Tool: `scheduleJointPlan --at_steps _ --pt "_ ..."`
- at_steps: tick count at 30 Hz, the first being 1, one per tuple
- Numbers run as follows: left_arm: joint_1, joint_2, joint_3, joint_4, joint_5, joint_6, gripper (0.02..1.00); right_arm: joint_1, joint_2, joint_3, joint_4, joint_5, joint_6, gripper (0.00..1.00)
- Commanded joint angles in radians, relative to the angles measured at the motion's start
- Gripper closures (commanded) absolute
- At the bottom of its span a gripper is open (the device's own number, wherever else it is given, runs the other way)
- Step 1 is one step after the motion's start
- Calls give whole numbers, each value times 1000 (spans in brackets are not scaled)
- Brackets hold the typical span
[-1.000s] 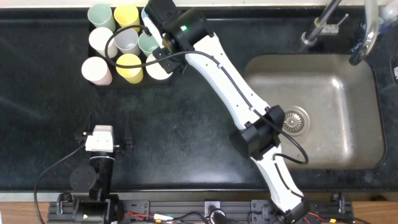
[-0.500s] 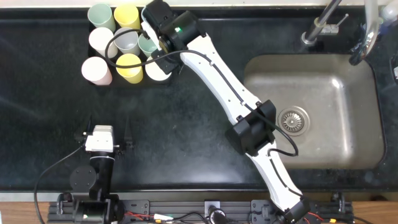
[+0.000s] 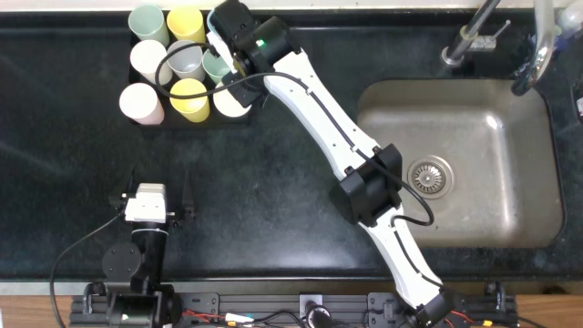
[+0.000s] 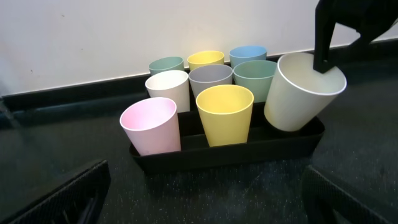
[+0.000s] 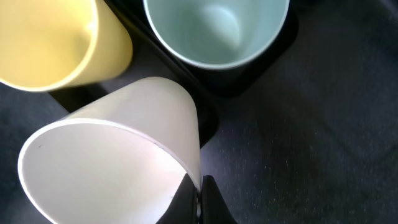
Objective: Store Cups
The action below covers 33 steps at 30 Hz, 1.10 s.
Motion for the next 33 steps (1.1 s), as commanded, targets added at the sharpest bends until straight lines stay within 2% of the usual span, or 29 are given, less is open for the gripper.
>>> scheduleJointPlan --at_steps 1,13,28,30,32,33 --pt "1 -10 0 -4 10 15 18 -5 38 10 -4 -1 -5 956" --pt "1 -10 0 -4 10 15 18 -5 56 10 7 -51 -12 956" --pt "1 -10 0 -4 10 15 18 -5 71 10 22 -51 -11 943" --pt "1 -10 0 -4 10 15 18 -5 71 10 21 -51 -11 897" --pt "1 -10 0 -4 10 15 18 -5 71 10 19 -51 -11 669" --pt "1 -10 0 -4 10 15 18 -5 71 10 16 -51 -11 601"
